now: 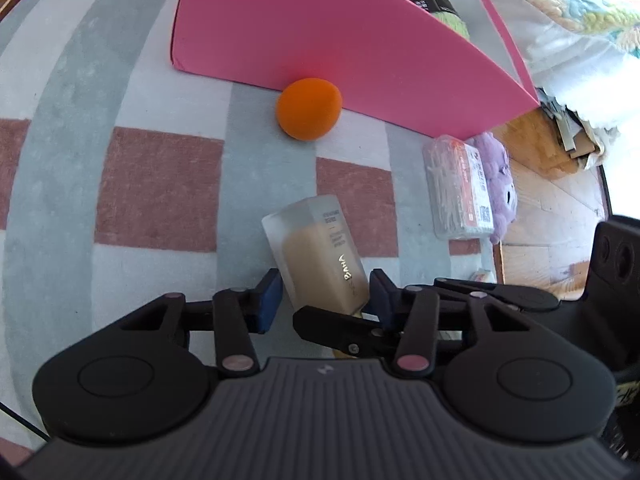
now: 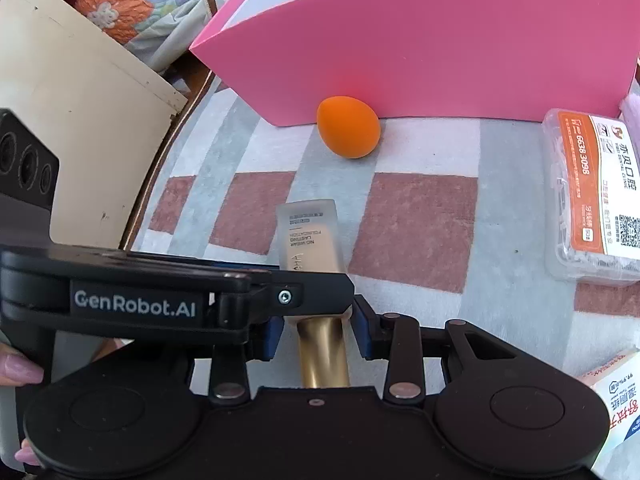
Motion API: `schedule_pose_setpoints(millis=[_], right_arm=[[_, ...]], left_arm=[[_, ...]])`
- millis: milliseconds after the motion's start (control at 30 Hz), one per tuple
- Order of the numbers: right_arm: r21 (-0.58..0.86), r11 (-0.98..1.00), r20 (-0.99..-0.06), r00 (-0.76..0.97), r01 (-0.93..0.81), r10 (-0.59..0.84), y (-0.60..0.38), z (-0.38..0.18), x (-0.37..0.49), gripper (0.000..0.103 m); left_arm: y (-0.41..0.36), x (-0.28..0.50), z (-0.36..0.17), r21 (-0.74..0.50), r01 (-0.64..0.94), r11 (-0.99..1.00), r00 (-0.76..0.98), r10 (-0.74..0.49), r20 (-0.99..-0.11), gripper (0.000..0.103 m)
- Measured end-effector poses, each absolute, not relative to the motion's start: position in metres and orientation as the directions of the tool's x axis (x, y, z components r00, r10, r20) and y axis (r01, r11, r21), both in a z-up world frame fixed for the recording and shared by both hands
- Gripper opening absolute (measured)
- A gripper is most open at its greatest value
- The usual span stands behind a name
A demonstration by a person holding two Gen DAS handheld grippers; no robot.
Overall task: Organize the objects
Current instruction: 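Lift the foundation bottle and lower it into the pink box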
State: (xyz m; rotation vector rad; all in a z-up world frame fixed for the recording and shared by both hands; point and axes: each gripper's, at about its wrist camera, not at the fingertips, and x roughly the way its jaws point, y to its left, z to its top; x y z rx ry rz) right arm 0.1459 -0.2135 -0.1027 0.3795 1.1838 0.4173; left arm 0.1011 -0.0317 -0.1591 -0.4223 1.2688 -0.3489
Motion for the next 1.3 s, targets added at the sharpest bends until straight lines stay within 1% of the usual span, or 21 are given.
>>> schedule_pose_setpoints(millis=[67, 133, 300, 433, 500, 700, 800, 867, 1067, 1200, 1300], right_arm=[[0.489, 0.857, -0.807, 0.288, -0.163, 0.515, -0.211, -0.1, 0.145, 0.041], [0.454, 0.873, -0.829, 0.276, -0.177, 0.487, -0.205, -0.09, 0.141, 0.041], [0.369, 0.878, -0.831, 0.315, -0.305, 0.459, -0.196, -0.053, 0.127, 0.041], [0.315, 0.872, -0.811, 0.371, -0.376, 0.453, -0.194, -0.018, 0.13, 0.041], [0.303, 0.87, -0.796, 0.398, -0.389, 0.456, -0.195, 0.0, 0.137, 0.041], [0.285, 0.886, -0.797, 0.424, -0.367, 0.431, -0.197, 0.057, 0.173, 0.041], [0.272, 0.879, -0.792, 0.428, -0.392, 0.436, -0.198, 0.08, 0.188, 0.041], [0.289, 0.874, -0.783, 0.428, -0.39, 0.451, -0.202, 0.089, 0.202, 0.041], [0.333, 0.883, -0.777, 0.435, -0.33, 0.456, -0.212, 0.088, 0.25, 0.041], [0.354, 0.898, -0.797, 0.418, -0.26, 0.435, -0.221, 0.069, 0.285, 0.041], [0.357, 0.906, -0.814, 0.399, -0.228, 0.422, -0.228, 0.048, 0.315, 0.041]], left_arm=[[-0.032, 0.097, -0.155, -0.487, 0.034, 0.873, 0.253, -0.479, -0.84, 0.045], [-0.029, 0.09, -0.146, -0.501, 0.047, 0.864, 0.266, -0.494, -0.828, 0.045], [-0.022, 0.076, -0.111, -0.517, 0.072, 0.853, 0.339, -0.508, -0.791, 0.044], [-0.02, 0.083, -0.071, -0.492, 0.123, 0.862, 0.398, -0.497, -0.771, 0.044], [-0.022, 0.094, -0.049, -0.466, 0.151, 0.872, 0.414, -0.484, -0.771, 0.044], [-0.016, 0.131, 0.007, -0.468, 0.185, 0.864, 0.43, -0.5, -0.752, 0.043], [-0.011, 0.15, 0.025, -0.473, 0.196, 0.859, 0.439, -0.508, -0.741, 0.043], [-0.009, 0.166, 0.034, -0.47, 0.19, 0.862, 0.45, -0.502, -0.738, 0.043], [-0.019, 0.23, 0.03, -0.452, 0.157, 0.878, 0.421, -0.474, -0.773, 0.044], [-0.03, 0.27, 0.01, -0.432, 0.129, 0.892, 0.397, -0.446, -0.802, 0.044], [-0.033, 0.3, -0.012, -0.449, 0.086, 0.889, 0.375, -0.447, -0.812, 0.044]])
